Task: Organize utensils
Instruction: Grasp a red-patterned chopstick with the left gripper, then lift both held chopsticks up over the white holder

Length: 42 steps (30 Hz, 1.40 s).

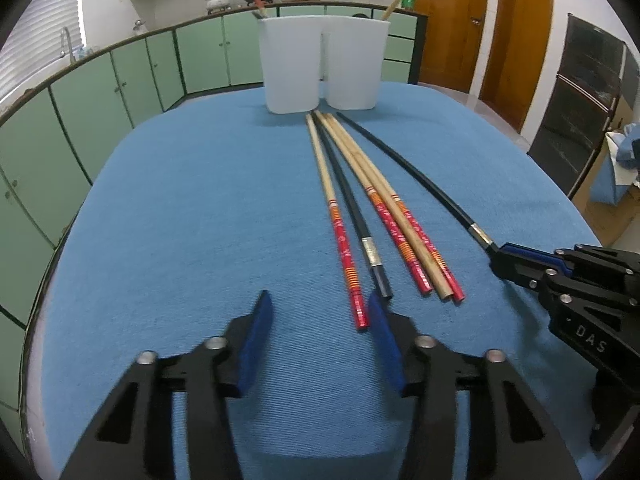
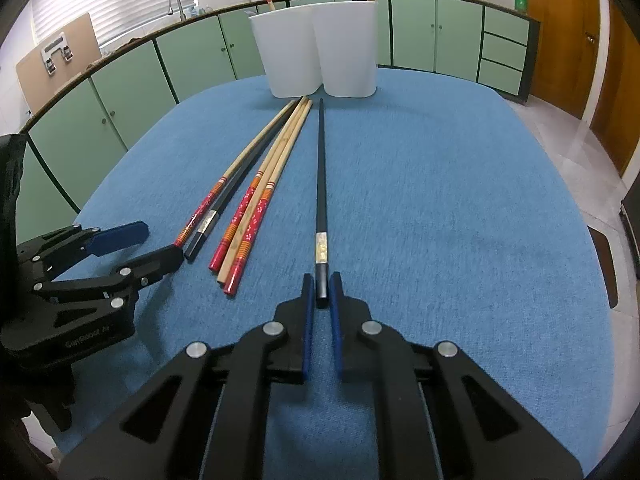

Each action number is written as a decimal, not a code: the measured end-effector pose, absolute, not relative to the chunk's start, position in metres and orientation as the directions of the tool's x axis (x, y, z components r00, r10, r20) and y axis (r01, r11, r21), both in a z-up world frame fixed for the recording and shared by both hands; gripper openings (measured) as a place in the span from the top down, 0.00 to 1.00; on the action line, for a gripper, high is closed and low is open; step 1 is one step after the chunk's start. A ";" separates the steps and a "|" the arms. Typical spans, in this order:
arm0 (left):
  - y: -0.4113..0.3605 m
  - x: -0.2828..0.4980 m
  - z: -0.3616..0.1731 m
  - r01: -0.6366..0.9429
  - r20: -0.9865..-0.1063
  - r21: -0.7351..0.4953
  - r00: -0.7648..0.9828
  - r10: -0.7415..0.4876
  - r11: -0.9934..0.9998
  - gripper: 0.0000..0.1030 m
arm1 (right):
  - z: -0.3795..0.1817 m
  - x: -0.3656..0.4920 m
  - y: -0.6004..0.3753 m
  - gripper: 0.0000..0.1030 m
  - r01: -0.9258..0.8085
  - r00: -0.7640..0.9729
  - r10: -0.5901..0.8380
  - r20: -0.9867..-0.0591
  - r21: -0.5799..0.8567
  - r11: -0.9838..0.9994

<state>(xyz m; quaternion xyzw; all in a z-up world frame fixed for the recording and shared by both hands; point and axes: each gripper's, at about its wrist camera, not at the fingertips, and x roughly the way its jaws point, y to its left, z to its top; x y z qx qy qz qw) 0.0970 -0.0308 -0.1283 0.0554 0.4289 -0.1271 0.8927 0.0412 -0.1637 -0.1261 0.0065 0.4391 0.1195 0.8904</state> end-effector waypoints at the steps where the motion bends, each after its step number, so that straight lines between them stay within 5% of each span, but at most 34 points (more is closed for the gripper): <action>1: -0.033 0.097 -0.128 0.282 -0.778 -0.010 0.600 -0.185 0.959 0.72 | -0.126 0.041 -0.164 0.93 -0.207 0.586 0.219 -0.780 0.116 0.971; 5: -0.040 0.096 -0.128 0.320 -0.777 -0.018 0.592 -0.215 0.947 0.93 | -0.126 0.041 -0.163 0.94 -0.209 0.590 0.214 -0.779 0.109 0.972; 15: -0.031 0.092 -0.108 0.300 -0.740 -0.027 0.635 -0.221 0.953 0.93 | -0.108 0.035 -0.165 0.94 -0.220 0.635 0.210 -0.744 0.086 0.972; 42: -0.019 0.106 0.042 0.331 -0.435 0.004 0.850 -0.297 0.944 0.94 | 0.054 0.068 -0.190 0.94 -0.305 0.797 0.303 -0.522 0.085 0.949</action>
